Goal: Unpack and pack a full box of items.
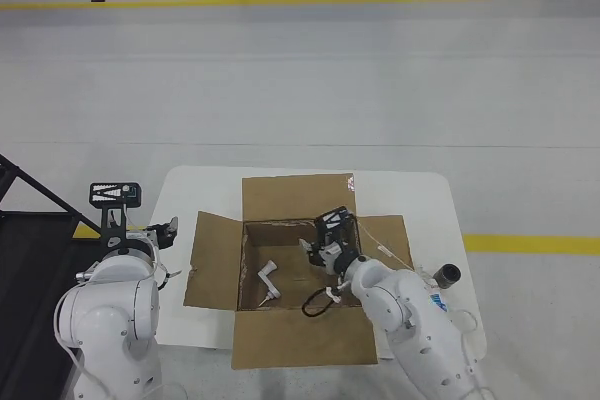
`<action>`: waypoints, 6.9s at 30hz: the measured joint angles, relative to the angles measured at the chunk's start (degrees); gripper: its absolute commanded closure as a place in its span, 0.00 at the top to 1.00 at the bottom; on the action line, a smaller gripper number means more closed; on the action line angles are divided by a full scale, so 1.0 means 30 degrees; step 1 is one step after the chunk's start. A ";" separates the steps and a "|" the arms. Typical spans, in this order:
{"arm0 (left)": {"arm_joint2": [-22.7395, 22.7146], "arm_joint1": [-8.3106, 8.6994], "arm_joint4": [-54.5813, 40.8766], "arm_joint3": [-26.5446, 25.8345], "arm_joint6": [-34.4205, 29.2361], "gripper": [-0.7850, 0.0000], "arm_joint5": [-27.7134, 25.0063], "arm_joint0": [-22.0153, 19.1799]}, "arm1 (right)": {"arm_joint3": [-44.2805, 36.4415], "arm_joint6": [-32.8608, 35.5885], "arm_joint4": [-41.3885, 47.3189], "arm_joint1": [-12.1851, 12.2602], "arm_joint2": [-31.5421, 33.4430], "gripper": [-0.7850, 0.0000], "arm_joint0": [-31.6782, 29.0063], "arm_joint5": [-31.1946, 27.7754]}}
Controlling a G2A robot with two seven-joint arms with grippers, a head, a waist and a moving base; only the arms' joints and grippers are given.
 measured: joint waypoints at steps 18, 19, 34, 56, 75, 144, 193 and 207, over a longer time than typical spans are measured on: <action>0.0000 0.0000 0.0000 0.0000 0.0000 1.00 0.0000 0.0000 | -0.2438 -0.0691 -0.0224 0.0530 0.3219 0.00 -0.2995 -0.0370; 0.0000 0.0000 0.0000 0.0000 0.0000 1.00 0.0000 0.0000 | -0.2414 -0.0929 0.0081 0.0552 0.3718 0.00 -0.3063 0.0058; 0.0000 0.0000 0.0000 0.0000 0.0000 1.00 0.0000 0.0000 | -0.0472 0.1615 -0.1586 0.1791 1.4640 0.00 -0.4005 0.1570; 0.0000 0.0000 0.0000 0.0000 0.0000 1.00 0.0000 0.0000 | -0.0090 0.6506 -0.1601 0.2576 1.4456 0.00 -0.1166 -0.3896; 0.0000 0.0000 0.0000 0.0000 0.0000 1.00 0.0000 0.0000 | 0.3207 1.5078 -0.0951 0.3666 1.2364 0.39 0.1271 -0.7534; 0.0000 0.0000 0.0000 0.0000 0.0000 1.00 0.0000 0.0000 | 0.5982 1.0581 0.0445 0.4618 1.0285 0.00 0.3839 -0.1962; 0.0000 0.0000 0.0000 0.0000 0.0000 1.00 0.0000 0.0000 | 0.1944 0.8569 0.4725 0.3030 -0.4353 0.00 0.5633 0.4352; 0.0000 0.0000 0.0000 0.0000 0.0000 1.00 0.0000 0.0000 | 0.2266 0.8404 0.4677 0.2958 -0.4689 0.00 0.5670 0.4472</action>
